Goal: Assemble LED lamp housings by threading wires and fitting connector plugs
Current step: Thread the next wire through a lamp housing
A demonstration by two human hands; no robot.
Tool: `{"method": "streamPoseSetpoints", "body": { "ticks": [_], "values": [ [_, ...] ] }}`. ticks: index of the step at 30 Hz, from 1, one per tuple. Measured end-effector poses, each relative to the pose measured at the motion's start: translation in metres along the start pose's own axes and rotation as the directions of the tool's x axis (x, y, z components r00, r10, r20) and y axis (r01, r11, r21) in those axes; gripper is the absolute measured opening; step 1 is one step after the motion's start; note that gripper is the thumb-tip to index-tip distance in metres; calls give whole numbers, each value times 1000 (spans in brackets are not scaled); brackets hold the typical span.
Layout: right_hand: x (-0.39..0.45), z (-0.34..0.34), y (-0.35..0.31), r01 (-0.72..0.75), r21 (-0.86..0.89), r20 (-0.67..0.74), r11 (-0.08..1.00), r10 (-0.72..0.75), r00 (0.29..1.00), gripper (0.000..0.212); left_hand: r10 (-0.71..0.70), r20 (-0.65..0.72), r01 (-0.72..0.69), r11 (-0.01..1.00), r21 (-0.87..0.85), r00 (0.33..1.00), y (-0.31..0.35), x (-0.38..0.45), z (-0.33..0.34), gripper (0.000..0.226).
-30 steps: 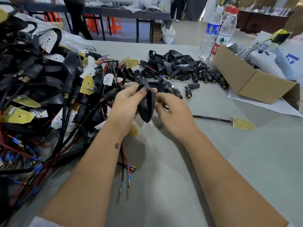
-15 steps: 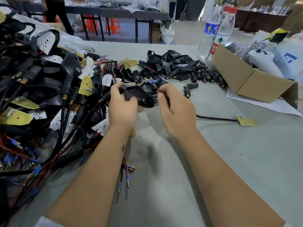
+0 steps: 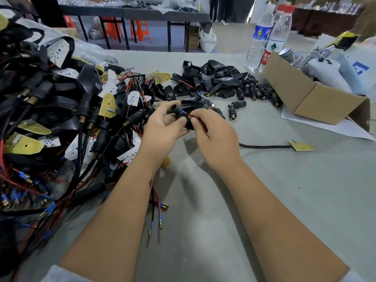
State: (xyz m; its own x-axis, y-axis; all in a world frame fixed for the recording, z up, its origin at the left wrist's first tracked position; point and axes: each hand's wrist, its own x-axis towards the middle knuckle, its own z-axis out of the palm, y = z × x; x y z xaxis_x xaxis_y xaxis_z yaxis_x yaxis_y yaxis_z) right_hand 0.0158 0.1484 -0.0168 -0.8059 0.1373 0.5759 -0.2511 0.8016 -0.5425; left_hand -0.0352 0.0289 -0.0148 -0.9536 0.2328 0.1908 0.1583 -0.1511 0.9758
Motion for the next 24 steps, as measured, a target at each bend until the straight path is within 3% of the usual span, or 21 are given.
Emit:
{"method": "streamPoseSetpoints", "body": {
  "ticks": [6,12,16,22,24],
  "values": [
    [1,2,4,-88,261,32,961,83,996,17,5,14,-4,999,-36,1000,-1,-1,-1,28],
    [1,4,3,-77,421,38,904,67,997,18,-10,33,12,998,-55,999,1,-1,-3,23],
    [2,3,5,-121,406,59,906,106,993,19,-38,25,40,998,-57,999,1,-1,-3,18],
    [2,4,7,-145,223,68,964,133,989,19,-31,40,31,999,-14,999,1,-1,-1,3],
    [2,4,6,-127,211,52,969,119,992,18,-7,33,7,1000,11,999,0,-2,1,11]
  ]
}}
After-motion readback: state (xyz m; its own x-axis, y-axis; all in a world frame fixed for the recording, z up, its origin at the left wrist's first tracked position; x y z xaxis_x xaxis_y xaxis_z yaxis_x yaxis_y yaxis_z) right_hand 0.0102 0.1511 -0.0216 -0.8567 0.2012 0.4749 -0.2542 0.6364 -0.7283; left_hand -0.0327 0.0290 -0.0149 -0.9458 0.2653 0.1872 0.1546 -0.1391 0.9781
